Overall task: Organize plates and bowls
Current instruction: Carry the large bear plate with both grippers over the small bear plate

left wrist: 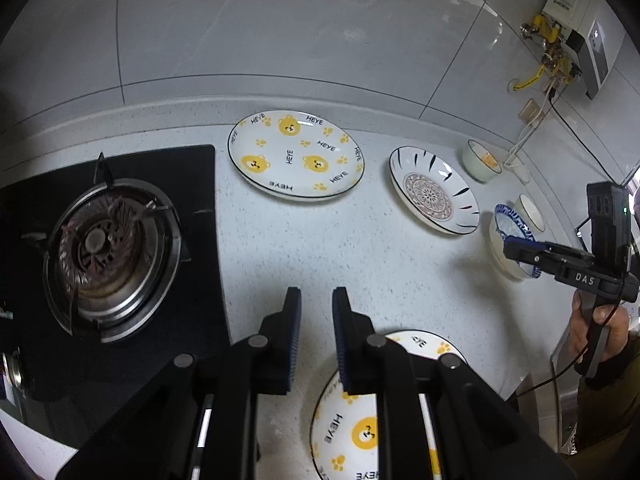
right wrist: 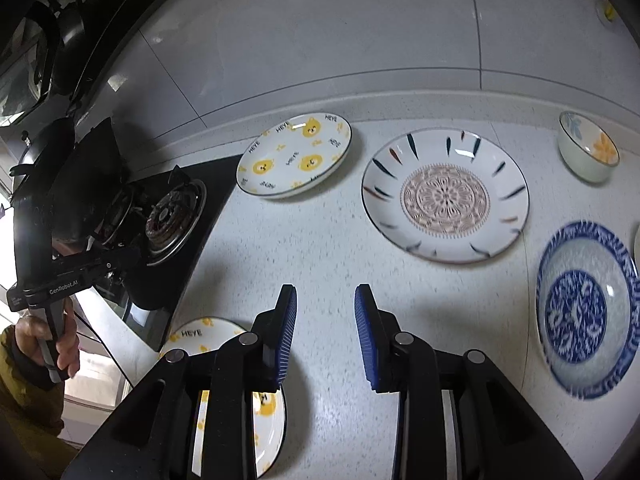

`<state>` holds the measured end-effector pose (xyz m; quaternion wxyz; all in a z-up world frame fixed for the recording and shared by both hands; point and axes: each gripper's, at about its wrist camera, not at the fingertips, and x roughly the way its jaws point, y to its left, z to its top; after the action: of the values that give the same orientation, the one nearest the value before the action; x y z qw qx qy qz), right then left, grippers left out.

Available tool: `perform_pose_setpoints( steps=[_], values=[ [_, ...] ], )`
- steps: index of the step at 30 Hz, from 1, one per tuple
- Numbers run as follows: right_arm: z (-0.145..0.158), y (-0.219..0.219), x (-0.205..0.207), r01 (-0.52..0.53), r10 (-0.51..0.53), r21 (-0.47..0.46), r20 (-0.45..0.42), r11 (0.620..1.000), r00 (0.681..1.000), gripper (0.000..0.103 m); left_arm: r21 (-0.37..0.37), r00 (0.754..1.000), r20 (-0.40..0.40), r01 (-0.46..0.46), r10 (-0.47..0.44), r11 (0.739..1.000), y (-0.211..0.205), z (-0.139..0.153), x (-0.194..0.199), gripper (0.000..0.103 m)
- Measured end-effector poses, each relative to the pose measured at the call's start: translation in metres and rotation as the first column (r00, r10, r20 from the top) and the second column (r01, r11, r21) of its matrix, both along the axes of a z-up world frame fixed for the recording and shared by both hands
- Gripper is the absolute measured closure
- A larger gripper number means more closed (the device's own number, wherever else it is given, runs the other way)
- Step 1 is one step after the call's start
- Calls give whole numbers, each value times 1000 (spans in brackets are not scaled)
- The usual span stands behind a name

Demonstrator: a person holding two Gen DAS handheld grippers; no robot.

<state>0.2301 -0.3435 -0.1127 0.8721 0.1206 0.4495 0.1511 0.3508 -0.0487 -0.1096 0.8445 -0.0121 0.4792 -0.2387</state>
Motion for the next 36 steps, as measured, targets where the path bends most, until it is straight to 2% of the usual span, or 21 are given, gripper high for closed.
perform_pose_setpoints(
  steps=[5,8,9,11,12,14,15,19,24,32,36],
  values=[
    [6,8,26,-13,13,-14,20,1000,1000,76,81,996,85,24,-31,996,-10,2,18,87],
    [7,11,39,-19,19,-13,24,1000,1000,76,100,996,82,34,-42,994,-14,-2,32,87],
    [7,12,43,-19,20,-16,26,1000,999,75,116,995,89,29,-39,993,-15,-3,37,84],
    [8,15,52,-22,23,-14,33,1000,999,69,122,996,88,20,-31,992,-15,-5,47,55],
    [9,15,55,-24,25,-14,36,1000,999,67,124,996,87,17,-28,992,-14,-5,50,50],
    [9,19,63,-29,30,-15,41,999,999,65,142,995,101,6,-20,990,-13,-4,59,33],
    [9,20,66,-31,31,-11,42,999,999,65,150,994,109,3,-19,989,-13,-4,64,30],
    [9,27,85,-46,46,3,43,999,998,58,166,993,113,-3,-16,986,-13,-4,86,29],
    [10,33,120,-64,63,19,40,998,997,54,132,997,79,-4,-6,991,-14,-6,133,29],
    [-9,38,177,-74,77,84,-23,994,997,53,30,997,-71,4,-2,1000,-19,-36,200,29],
    [-26,40,201,-62,68,84,-68,995,995,53,31,994,-104,-13,16,999,-20,-50,227,29]
  ],
)
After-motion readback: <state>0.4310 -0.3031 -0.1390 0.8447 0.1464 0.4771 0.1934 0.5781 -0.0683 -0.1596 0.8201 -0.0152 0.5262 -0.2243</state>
